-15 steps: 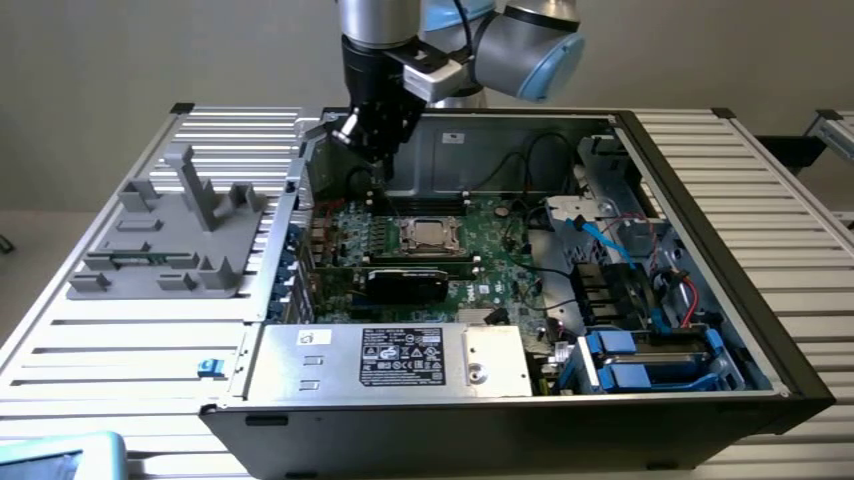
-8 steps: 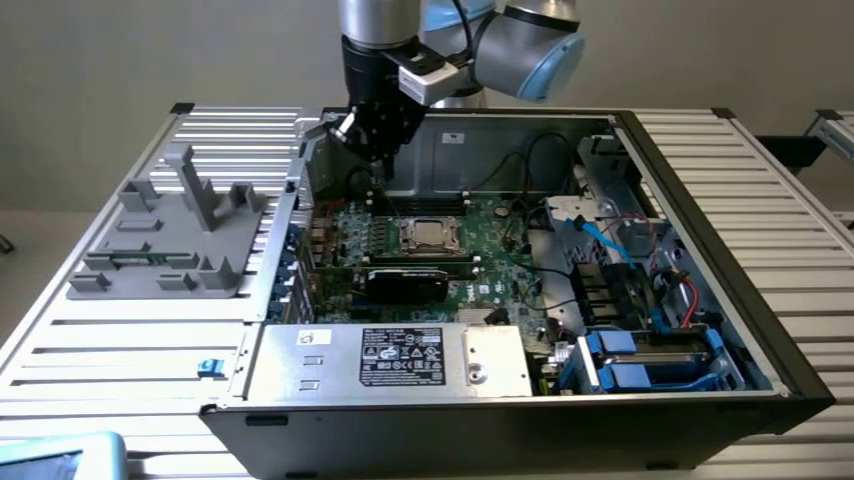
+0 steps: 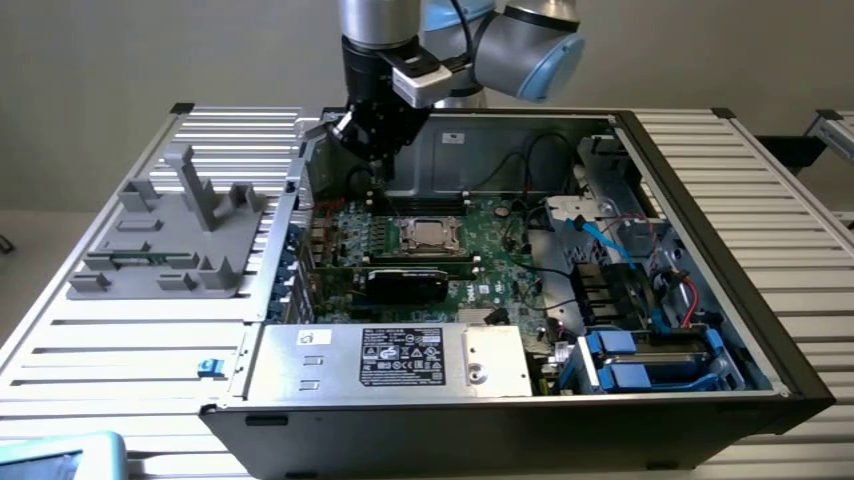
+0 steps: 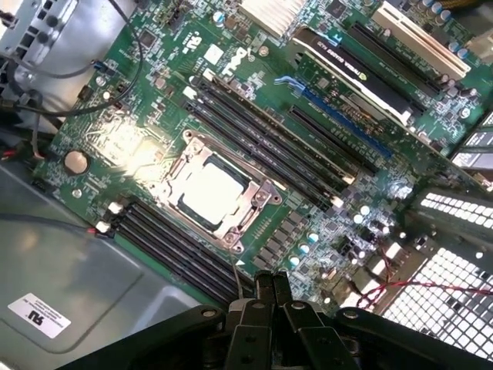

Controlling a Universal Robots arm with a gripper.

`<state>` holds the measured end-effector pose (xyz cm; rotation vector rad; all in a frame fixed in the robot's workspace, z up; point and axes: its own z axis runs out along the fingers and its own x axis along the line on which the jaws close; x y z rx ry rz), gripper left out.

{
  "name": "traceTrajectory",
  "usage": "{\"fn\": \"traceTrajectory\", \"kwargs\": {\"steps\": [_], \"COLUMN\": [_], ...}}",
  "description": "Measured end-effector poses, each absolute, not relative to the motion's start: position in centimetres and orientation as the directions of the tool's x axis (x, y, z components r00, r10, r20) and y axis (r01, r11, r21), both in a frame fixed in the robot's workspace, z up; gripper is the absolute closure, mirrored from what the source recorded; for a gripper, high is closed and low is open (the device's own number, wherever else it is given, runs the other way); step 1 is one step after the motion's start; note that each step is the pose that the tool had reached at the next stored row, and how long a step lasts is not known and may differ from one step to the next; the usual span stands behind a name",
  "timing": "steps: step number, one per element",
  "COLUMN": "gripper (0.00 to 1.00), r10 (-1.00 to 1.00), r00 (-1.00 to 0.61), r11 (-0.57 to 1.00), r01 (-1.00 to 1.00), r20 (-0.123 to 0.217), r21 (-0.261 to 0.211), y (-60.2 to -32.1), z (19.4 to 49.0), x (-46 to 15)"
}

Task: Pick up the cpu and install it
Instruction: 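Install the first cpu locking lever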

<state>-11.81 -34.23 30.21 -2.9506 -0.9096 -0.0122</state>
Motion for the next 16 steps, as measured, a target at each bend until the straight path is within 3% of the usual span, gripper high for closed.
{"fn": "traceTrajectory", "kwargs": {"steps": [16], "gripper": [0.89], "r10": [0.361], "r00": [0.932], "r11": [-0.931], "r01": [0.362], "r20": [0.023], "r21": [-0.049], "y": [-34.23], "z": [30.16], "x": [-11.81]}}
